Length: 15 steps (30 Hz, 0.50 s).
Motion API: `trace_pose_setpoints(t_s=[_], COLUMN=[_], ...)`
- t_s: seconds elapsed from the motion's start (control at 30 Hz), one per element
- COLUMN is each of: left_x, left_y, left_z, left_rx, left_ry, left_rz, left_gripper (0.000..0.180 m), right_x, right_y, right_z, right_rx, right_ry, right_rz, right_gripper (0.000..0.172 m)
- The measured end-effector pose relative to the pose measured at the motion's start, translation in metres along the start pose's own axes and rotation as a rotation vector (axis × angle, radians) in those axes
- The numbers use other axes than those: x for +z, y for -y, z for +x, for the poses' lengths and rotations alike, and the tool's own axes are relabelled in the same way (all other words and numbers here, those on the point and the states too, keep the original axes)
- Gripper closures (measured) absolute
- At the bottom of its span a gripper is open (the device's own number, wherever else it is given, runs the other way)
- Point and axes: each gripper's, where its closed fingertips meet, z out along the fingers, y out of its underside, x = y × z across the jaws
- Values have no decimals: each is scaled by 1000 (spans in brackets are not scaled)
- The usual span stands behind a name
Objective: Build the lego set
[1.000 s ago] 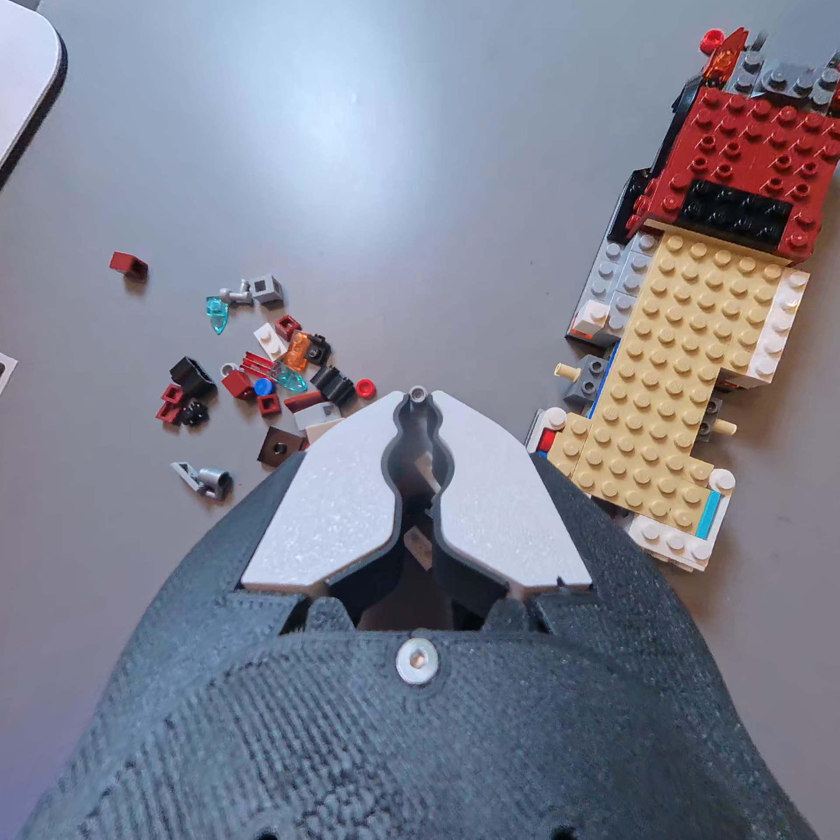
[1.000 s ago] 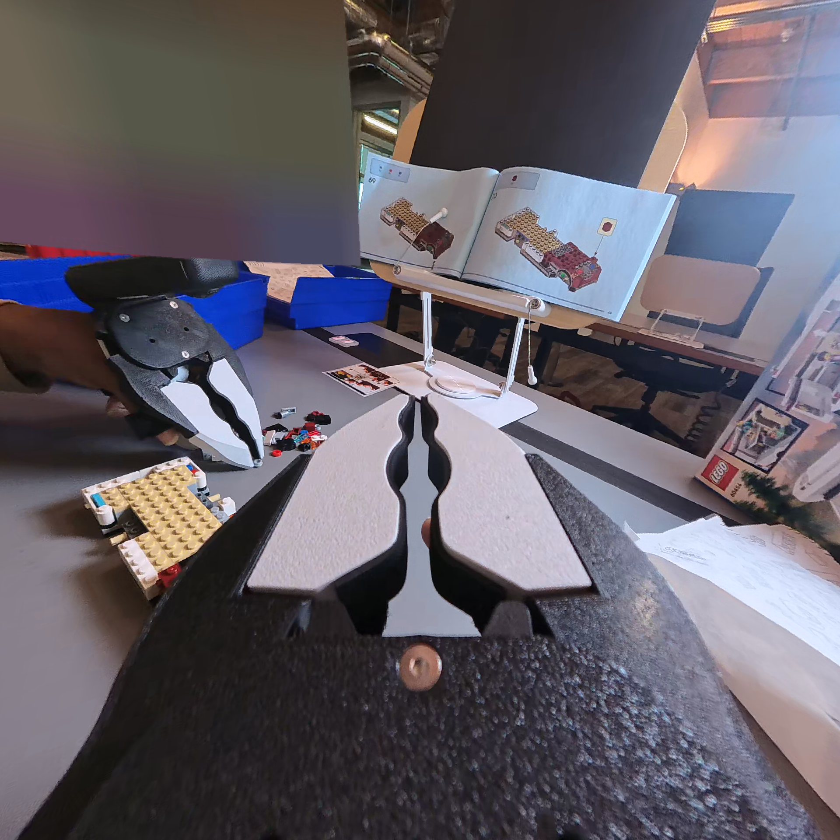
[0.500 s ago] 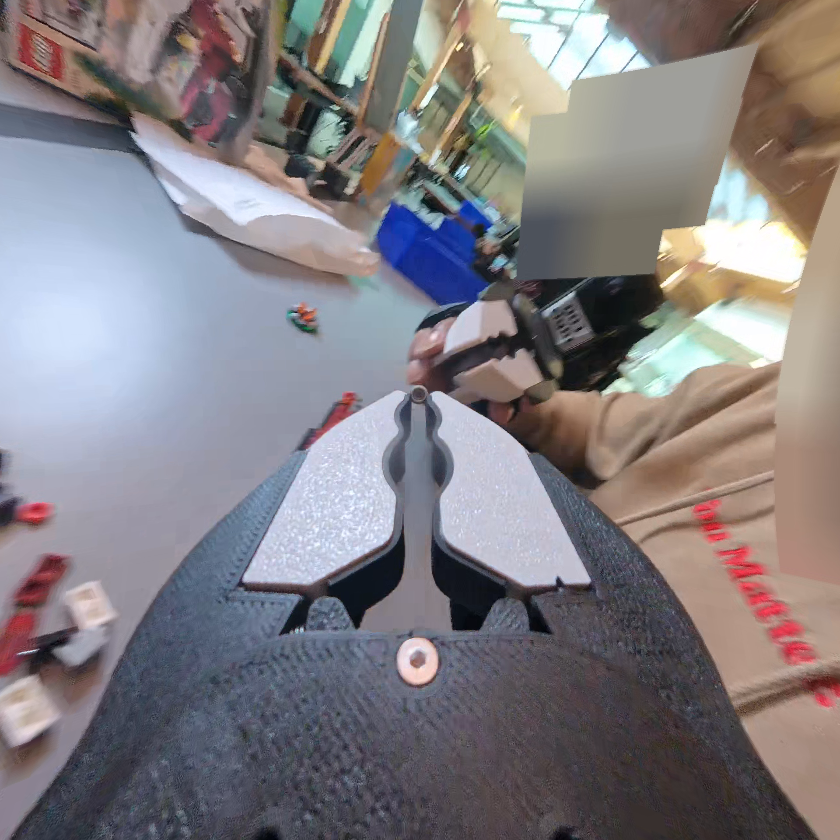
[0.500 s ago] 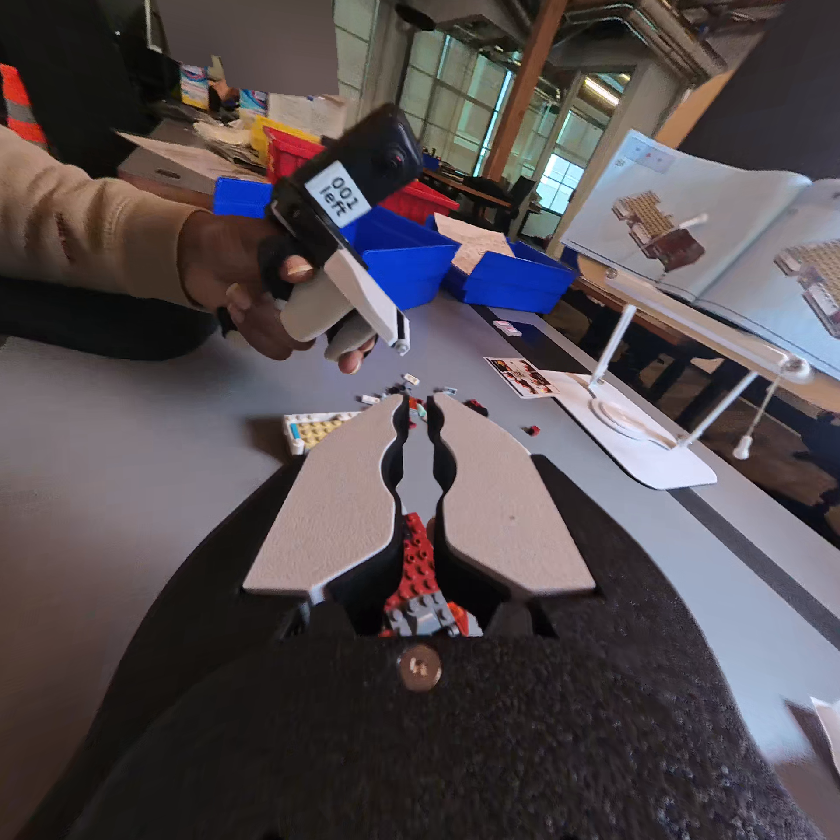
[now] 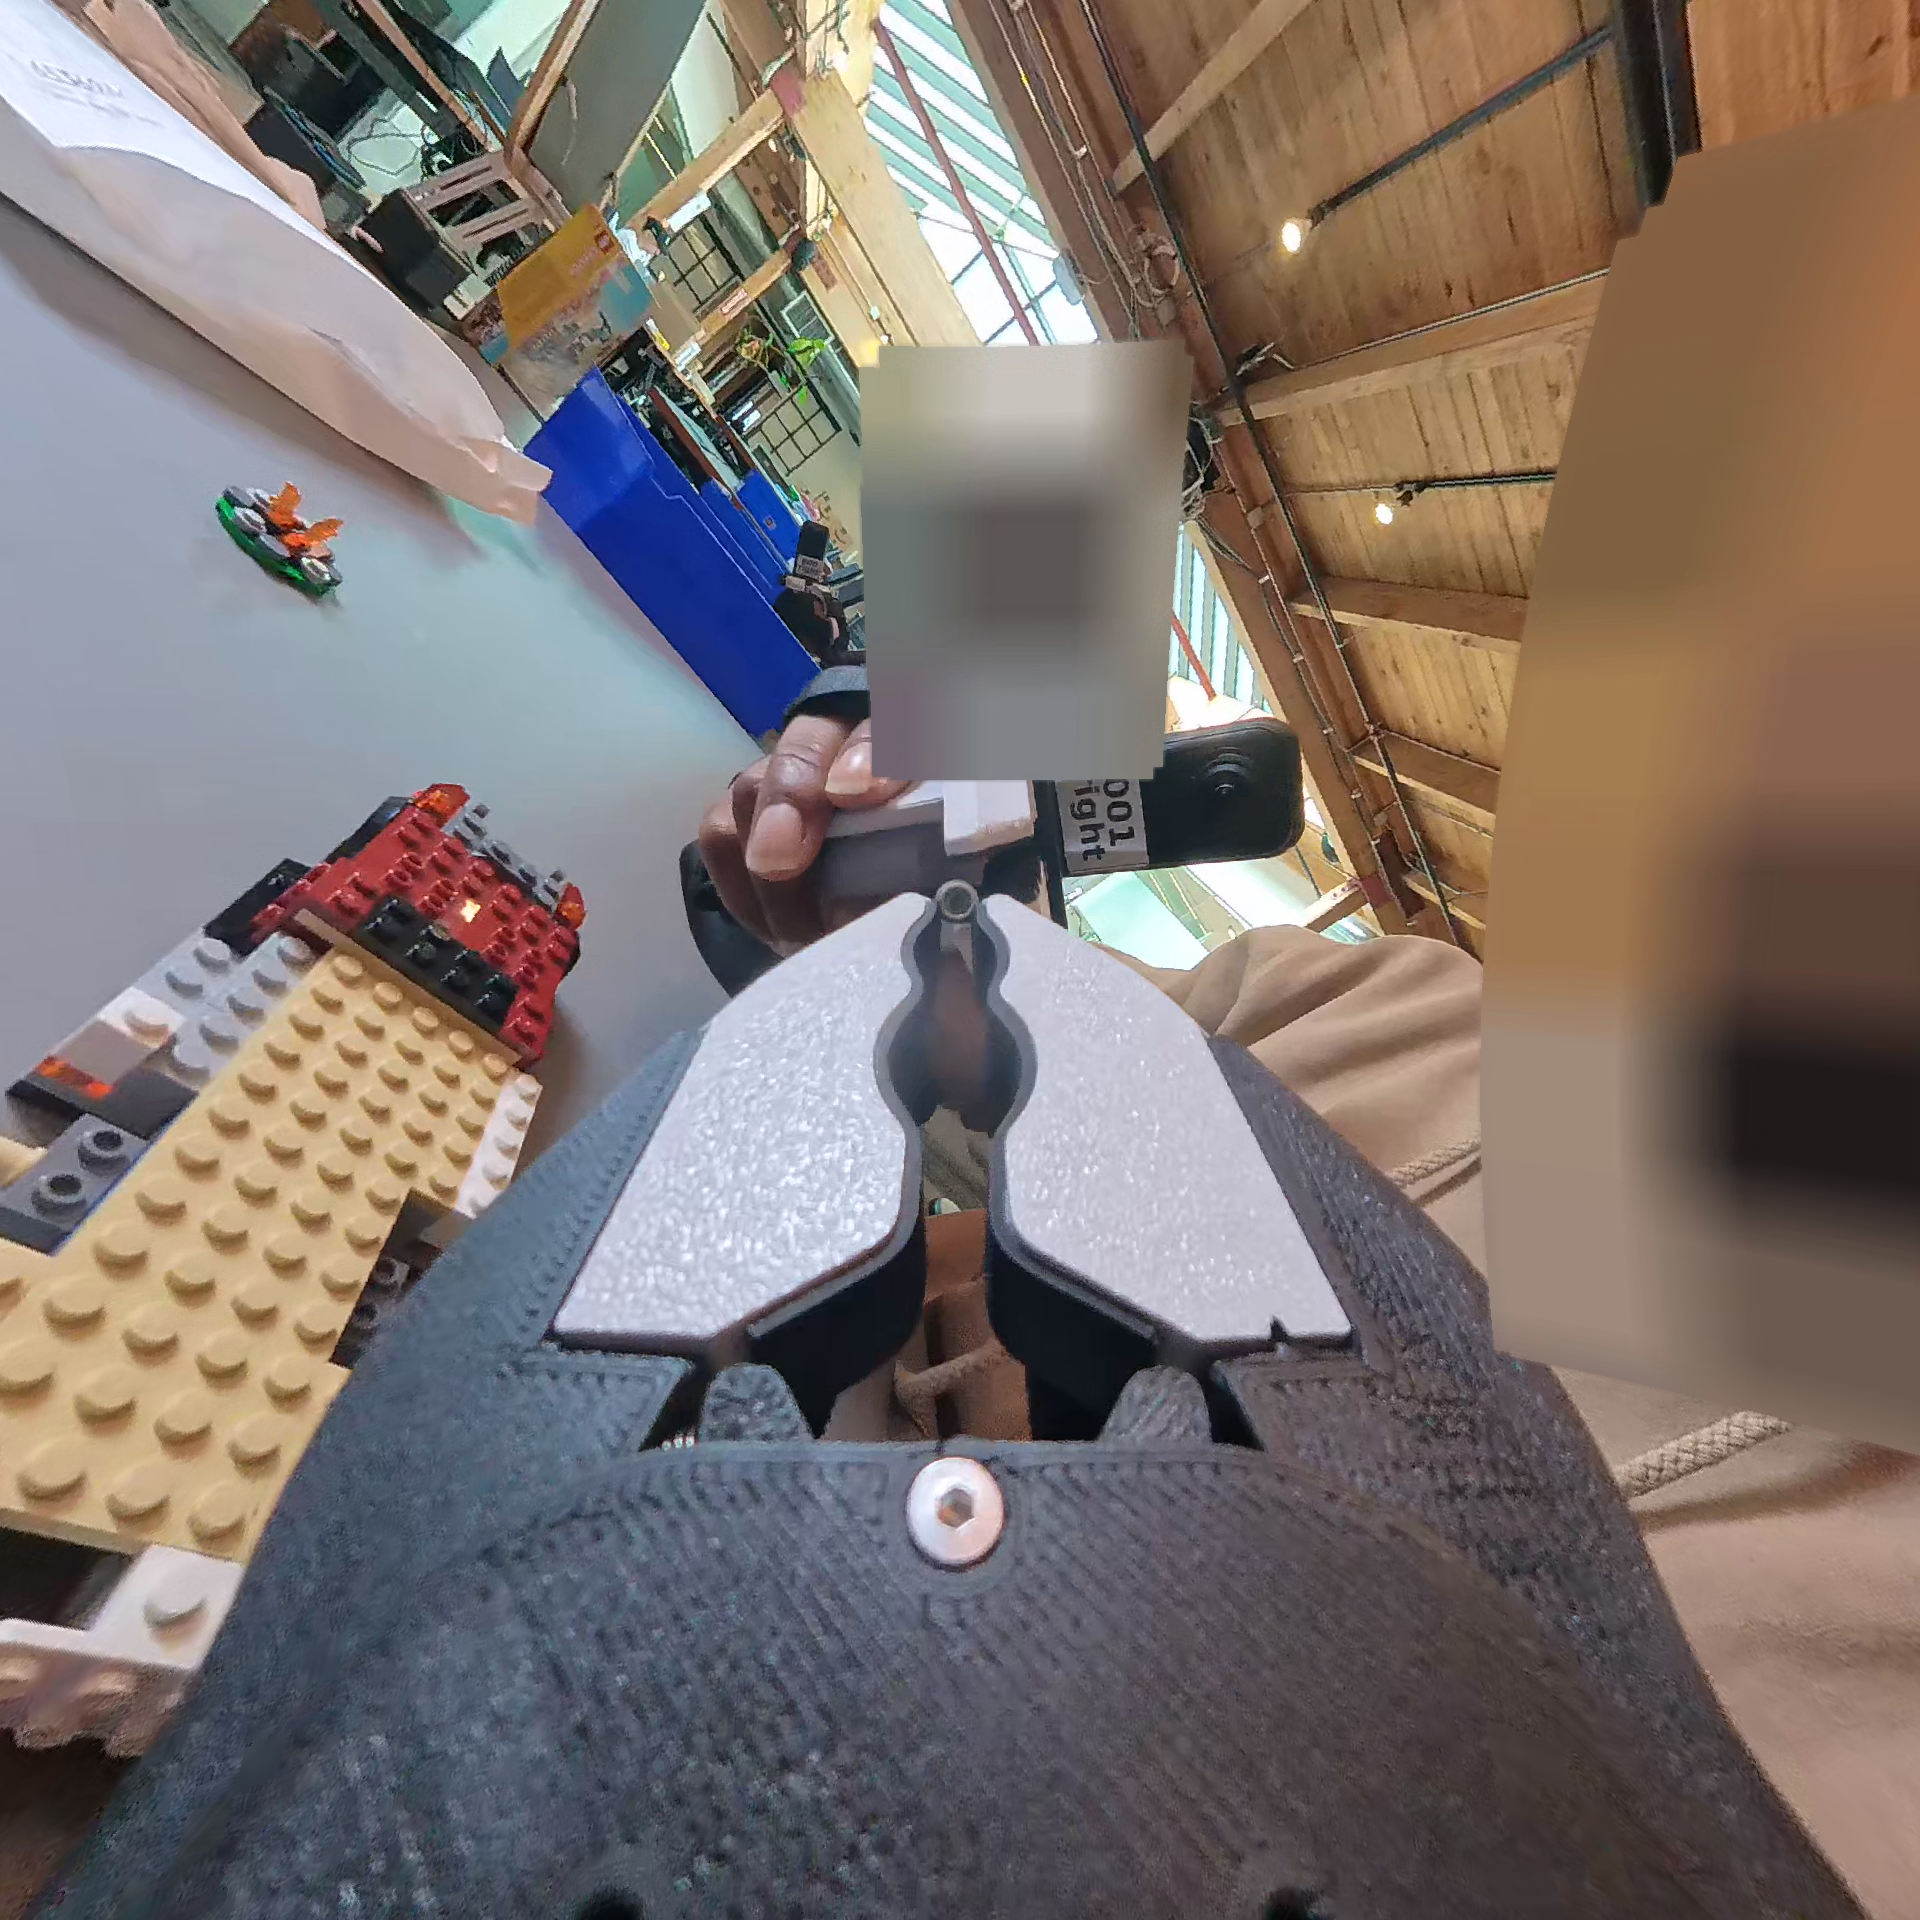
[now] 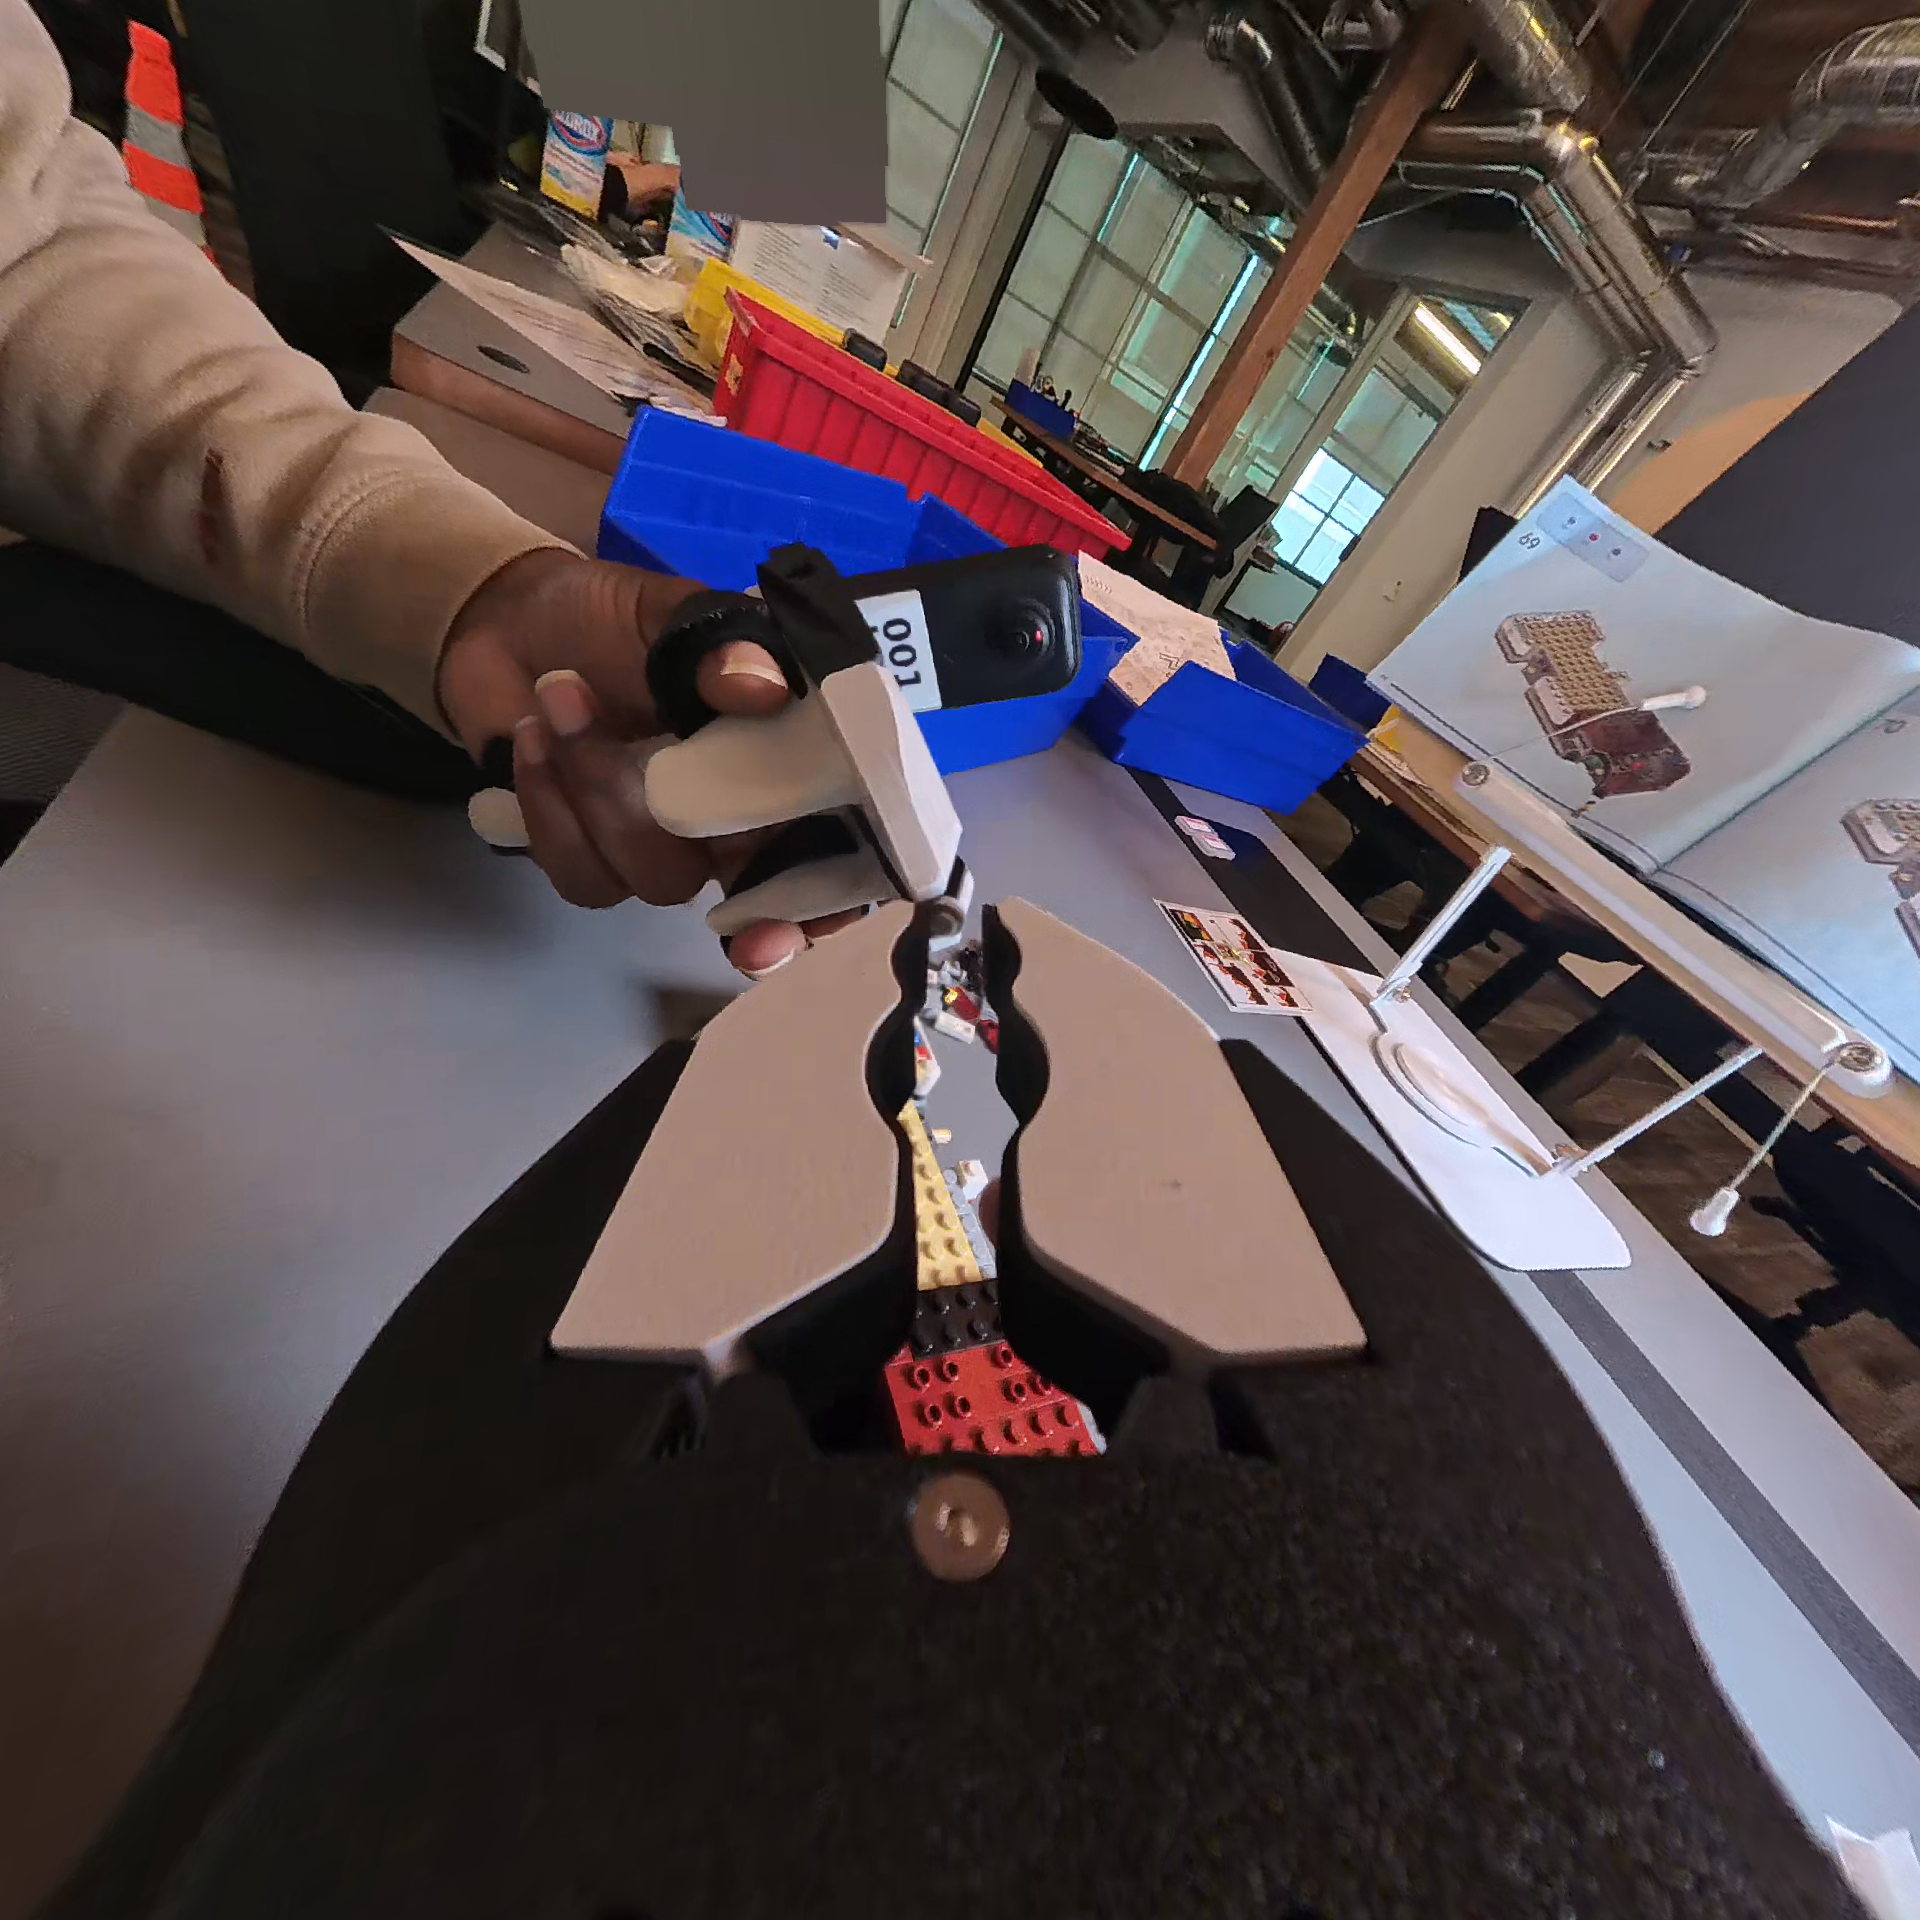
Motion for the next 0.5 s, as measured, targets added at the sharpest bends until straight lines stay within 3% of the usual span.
trace_pose_setpoints(t_s=[0.5], left_x=[3], left_y=[3], left_z=[2], left_rx=[-124], left_ry=[-70], left_rz=[58], left_gripper=[175], right_x=[1], right_y=[0], right_z=[2], right_rx=[-23], right_ry=[-28], right_rz=[7], right_gripper=[164])
